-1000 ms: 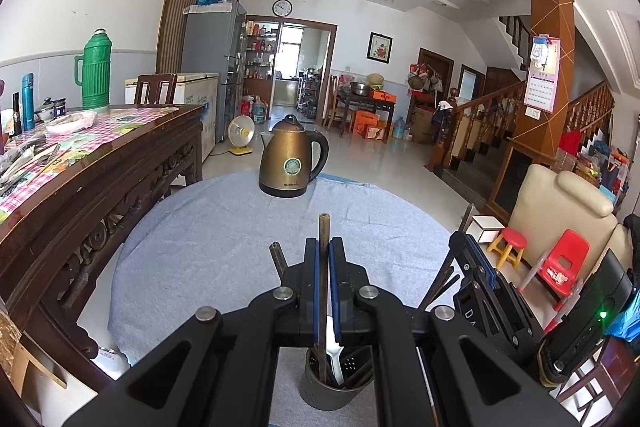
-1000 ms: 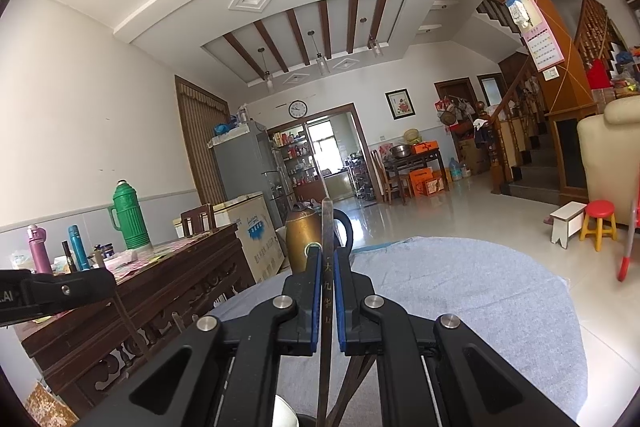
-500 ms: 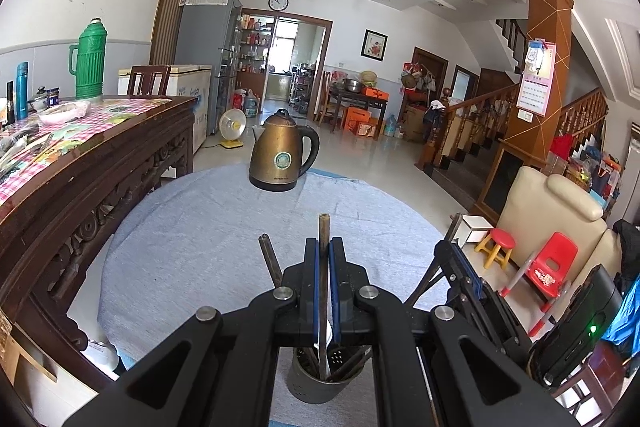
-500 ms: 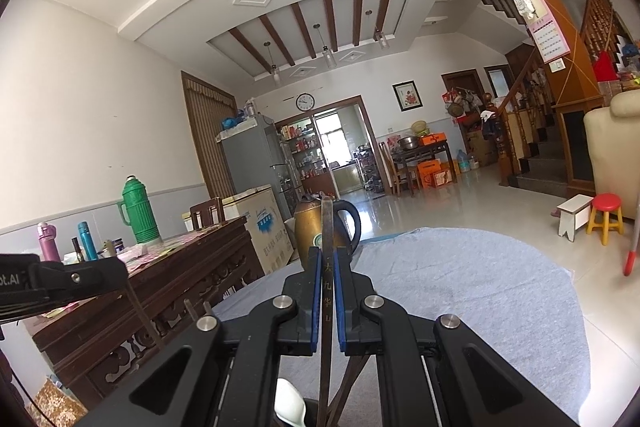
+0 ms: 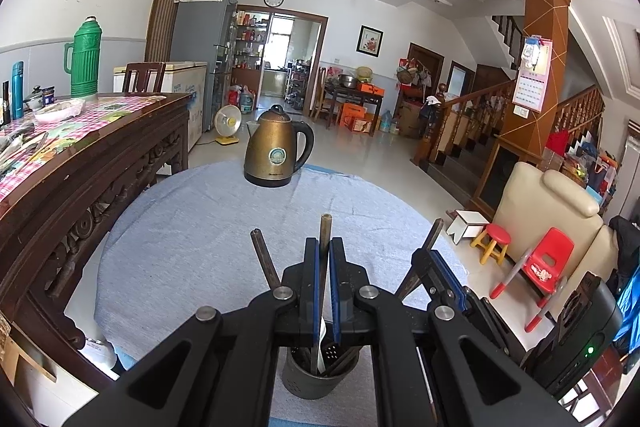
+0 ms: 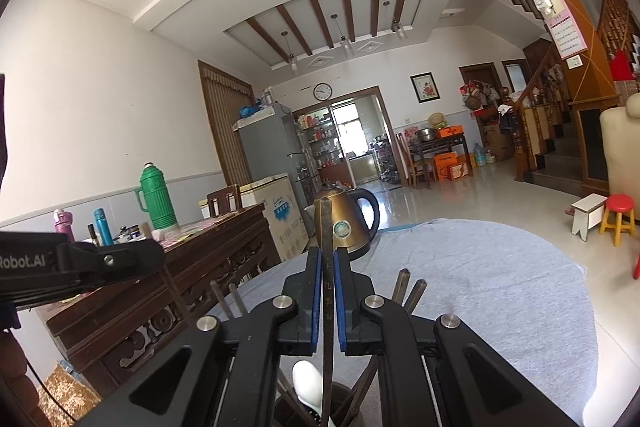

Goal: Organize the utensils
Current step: 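Lower both chopsticks into the dark grey cup among the utensils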

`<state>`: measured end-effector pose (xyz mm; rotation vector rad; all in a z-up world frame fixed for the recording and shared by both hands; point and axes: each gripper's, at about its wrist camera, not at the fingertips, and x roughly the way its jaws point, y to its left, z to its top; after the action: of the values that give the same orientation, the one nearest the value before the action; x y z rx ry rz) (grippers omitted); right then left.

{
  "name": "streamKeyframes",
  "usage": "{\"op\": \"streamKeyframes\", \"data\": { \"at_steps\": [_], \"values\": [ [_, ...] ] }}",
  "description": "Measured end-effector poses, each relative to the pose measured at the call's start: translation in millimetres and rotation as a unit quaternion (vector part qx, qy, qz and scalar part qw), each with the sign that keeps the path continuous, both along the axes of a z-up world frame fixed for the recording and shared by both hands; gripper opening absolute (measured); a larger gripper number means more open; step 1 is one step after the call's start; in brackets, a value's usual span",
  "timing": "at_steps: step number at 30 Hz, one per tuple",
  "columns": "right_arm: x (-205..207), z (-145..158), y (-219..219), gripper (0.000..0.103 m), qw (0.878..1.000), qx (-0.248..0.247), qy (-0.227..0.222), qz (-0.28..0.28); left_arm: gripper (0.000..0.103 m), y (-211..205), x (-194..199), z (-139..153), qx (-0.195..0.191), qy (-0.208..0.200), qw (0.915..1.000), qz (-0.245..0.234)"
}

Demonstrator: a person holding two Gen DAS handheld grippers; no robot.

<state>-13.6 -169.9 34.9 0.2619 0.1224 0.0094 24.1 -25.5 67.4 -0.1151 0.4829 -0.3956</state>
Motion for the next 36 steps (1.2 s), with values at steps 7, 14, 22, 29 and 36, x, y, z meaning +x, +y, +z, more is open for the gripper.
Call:
{"op": "streamKeyframes", "data": {
  "at_steps": [7,14,22,29,36],
  "values": [
    [-4,-6,-3,0.007,1.0,-0.004,0.014,0.019,0.005,1,-2,-2,0.001,0.008,1.0,-0.005],
    [-5,-11,-2,0.007,0.999,-0.006,0.023,0.029,0.005,1,-4,-5,0.0,0.011,0.9999,-0.007],
    [-2,-16,-1,0.007,0.998,-0.006,0.04,0.044,0.005,2,-4,-10,0.0,0.018,0.9998,-0.011],
    [2,-20,-1,0.008,0.997,-0.004,0.047,0.055,0.005,1,-4,-14,0.001,0.024,0.9996,-0.017],
    [4,-25,0,0.009,0.996,0.0,0.055,0.066,0.005,-2,0,-20,0.0,0.041,0.9988,-0.027]
  ]
}}
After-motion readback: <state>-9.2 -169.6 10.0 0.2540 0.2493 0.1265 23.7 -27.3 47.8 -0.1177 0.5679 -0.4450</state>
